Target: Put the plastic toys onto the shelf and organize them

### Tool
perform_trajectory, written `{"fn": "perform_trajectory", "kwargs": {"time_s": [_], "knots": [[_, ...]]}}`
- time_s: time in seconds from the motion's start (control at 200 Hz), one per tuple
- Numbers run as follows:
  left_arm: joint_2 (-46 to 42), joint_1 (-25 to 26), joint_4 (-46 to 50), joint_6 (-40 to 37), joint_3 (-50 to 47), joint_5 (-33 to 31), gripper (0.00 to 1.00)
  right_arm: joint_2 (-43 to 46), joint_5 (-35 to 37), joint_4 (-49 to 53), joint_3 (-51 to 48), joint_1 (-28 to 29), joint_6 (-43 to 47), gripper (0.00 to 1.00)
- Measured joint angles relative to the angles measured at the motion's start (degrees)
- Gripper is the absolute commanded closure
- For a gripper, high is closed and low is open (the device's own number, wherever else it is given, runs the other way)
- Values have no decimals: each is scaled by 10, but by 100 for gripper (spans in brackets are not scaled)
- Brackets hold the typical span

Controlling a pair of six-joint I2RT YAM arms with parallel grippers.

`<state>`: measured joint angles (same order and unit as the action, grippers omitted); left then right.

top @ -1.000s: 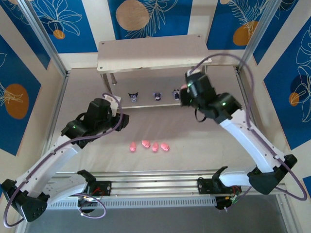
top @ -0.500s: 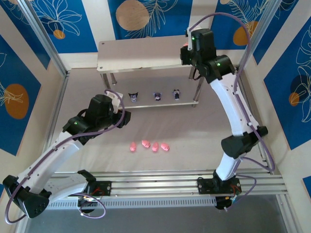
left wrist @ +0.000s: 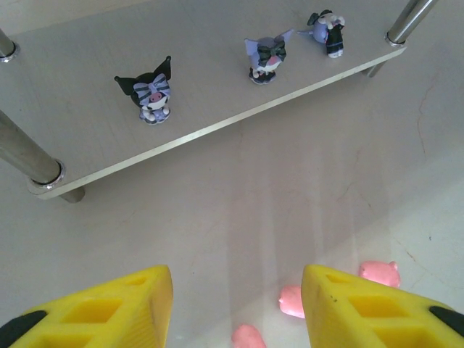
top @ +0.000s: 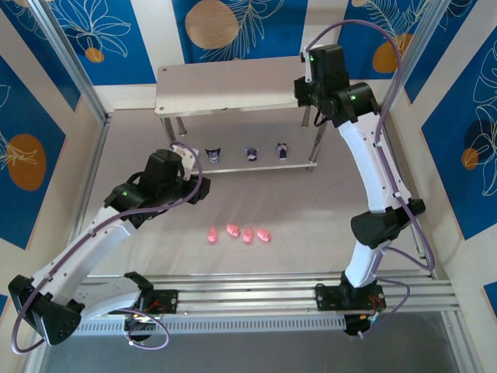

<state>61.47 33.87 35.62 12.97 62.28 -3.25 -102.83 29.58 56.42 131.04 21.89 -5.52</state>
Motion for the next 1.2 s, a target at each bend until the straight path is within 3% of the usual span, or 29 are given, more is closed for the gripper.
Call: {"fn": "perform_trajectory", "kwargs": {"time_s": [0.495,0.805,0.865,0.94,1.201], "knots": [[1,0,0,0,0,2,48,2,-10,45,18,-29,1,80],[1,0,2,0,0,2,48,-46,-31,46,43,-47,-3,80],[1,0,4,0,0,2,47,-52,-33,46,52,-48,-6,76],[1,0,5,0,0,2,47,-56,-40,49,59,-50,-8,65],[1,0,5,0,0,2,47,-73,-46,49,61,-52,-14,57]]}}
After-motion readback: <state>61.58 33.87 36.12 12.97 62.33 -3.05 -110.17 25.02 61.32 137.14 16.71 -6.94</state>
